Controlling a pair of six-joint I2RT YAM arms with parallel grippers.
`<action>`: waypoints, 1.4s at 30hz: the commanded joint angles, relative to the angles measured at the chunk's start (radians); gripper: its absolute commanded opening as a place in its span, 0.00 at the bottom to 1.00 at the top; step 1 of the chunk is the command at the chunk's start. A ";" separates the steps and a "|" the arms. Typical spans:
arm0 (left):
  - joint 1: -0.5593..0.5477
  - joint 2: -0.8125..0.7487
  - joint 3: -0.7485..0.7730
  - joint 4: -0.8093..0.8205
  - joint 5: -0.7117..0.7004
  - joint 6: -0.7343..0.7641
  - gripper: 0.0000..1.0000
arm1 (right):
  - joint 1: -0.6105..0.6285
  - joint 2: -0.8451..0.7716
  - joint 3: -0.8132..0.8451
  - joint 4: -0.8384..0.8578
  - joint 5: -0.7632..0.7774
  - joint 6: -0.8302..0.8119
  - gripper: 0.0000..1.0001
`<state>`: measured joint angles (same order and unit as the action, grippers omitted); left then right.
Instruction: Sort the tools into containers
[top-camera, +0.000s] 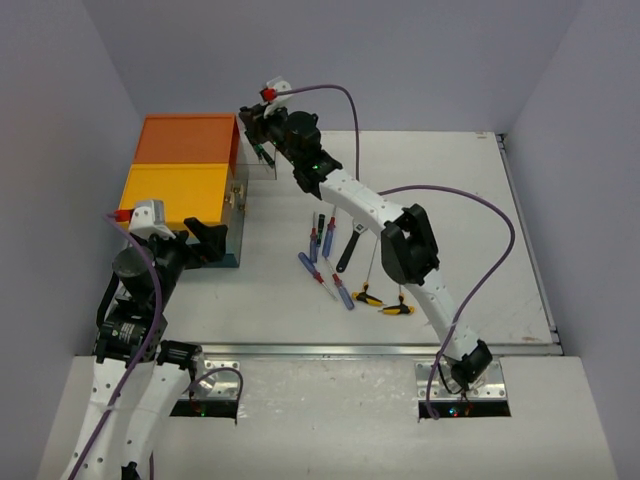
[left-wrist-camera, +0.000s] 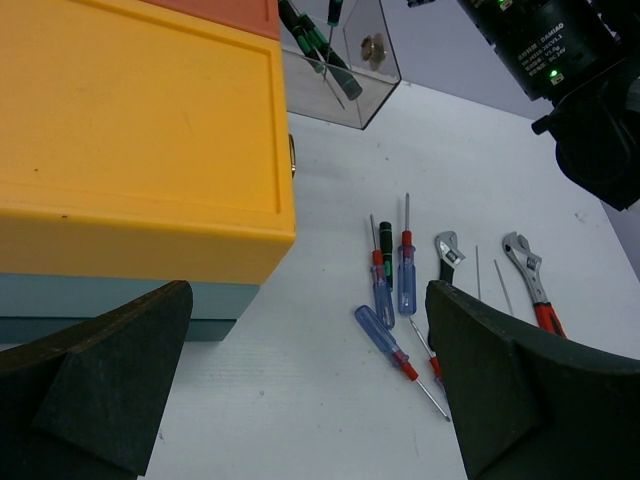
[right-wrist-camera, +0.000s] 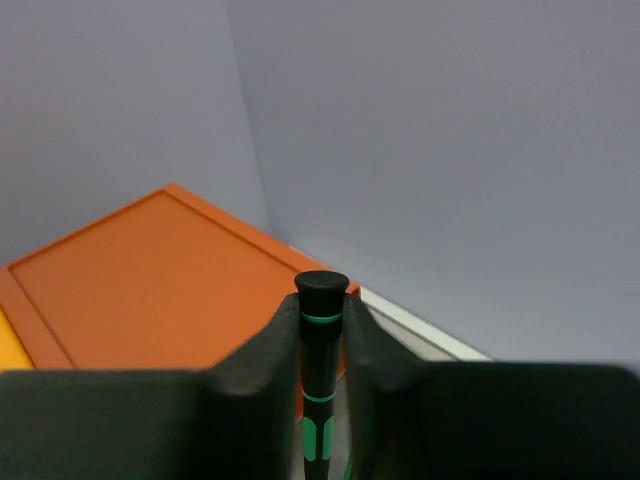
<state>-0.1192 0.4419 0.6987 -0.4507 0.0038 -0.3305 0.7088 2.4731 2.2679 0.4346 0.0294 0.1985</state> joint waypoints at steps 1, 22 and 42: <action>-0.011 -0.008 -0.001 0.050 0.019 0.001 1.00 | -0.003 -0.118 -0.046 -0.023 -0.023 -0.092 0.63; -0.013 -0.005 -0.002 0.049 0.001 -0.004 1.00 | -0.009 -0.751 -0.946 -0.590 0.444 0.322 0.47; -0.012 0.014 0.001 0.043 0.001 -0.005 1.00 | -0.066 -0.263 -0.601 -0.727 0.337 0.477 0.31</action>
<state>-0.1196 0.4395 0.6983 -0.4491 0.0029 -0.3309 0.6366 2.1991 1.6083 -0.3004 0.3831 0.6326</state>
